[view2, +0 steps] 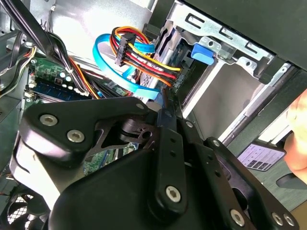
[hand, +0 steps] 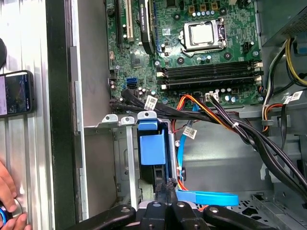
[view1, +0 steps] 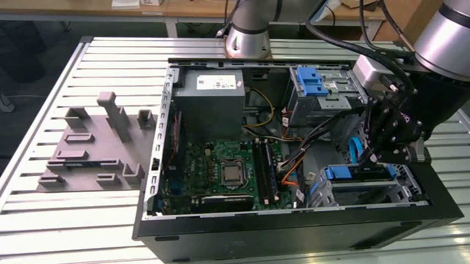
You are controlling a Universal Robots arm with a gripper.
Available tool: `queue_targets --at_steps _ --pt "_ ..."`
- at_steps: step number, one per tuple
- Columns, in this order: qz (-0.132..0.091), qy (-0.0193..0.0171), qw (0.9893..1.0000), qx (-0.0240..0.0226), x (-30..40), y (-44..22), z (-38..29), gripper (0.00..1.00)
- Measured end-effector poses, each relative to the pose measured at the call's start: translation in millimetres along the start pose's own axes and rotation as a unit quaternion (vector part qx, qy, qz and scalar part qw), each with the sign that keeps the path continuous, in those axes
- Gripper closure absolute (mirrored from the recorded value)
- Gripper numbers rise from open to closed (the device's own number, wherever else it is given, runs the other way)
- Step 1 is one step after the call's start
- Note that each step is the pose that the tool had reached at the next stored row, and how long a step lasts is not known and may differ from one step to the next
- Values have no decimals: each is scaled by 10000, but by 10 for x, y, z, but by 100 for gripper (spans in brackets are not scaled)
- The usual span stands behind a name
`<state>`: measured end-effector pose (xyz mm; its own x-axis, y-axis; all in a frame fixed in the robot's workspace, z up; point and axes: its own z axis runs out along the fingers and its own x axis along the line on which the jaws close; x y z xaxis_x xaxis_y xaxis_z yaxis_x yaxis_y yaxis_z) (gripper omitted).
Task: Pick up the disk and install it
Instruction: 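Insert the second disk wire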
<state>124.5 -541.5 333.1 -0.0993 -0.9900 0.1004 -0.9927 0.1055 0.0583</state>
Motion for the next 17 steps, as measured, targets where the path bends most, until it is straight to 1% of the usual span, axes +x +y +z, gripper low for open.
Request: queue_targets --at_steps 3,14,17 --pt "0 -2 10000 0 1 1 -10 89" --pt "-2 2 10000 -20 11 6 -110 89" --pt "-2 1 10000 -24 12 7 -116 89"
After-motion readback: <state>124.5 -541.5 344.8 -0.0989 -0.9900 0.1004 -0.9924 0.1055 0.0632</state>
